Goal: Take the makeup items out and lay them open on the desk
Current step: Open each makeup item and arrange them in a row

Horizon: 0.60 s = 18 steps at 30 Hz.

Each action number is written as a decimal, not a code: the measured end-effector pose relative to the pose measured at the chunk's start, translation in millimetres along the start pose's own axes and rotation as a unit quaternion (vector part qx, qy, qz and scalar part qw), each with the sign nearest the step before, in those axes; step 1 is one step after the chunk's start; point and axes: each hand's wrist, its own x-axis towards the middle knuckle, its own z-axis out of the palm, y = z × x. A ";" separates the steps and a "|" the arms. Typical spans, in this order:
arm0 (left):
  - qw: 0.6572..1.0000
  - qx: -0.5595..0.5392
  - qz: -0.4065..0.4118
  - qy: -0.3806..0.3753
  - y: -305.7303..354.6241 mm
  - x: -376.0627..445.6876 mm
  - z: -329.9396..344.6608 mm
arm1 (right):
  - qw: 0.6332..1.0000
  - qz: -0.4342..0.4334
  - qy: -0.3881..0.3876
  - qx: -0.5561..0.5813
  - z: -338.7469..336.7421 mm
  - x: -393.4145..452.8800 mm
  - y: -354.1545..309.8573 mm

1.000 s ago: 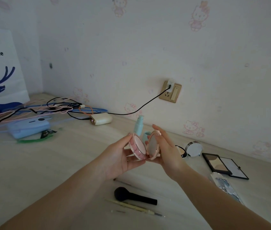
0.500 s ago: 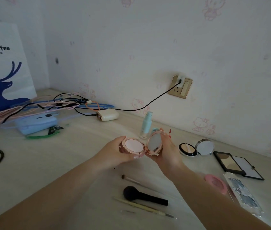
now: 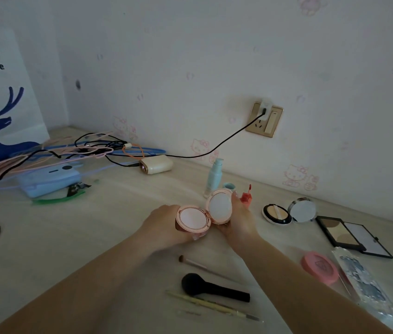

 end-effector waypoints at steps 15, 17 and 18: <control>0.994 0.091 -0.057 0.005 -19.1 21.6 14.0 | 0.991 0.003 -0.005 -0.136 -4.0 17.9 -2.5; 0.994 0.099 -0.053 0.008 -18.7 21.5 14.4 | 0.993 0.008 -0.008 -0.120 -1.1 14.3 -5.5; 0.993 0.101 -0.052 0.010 -17.2 20.9 13.7 | 0.993 0.009 -0.008 -0.120 -1.1 13.8 -6.2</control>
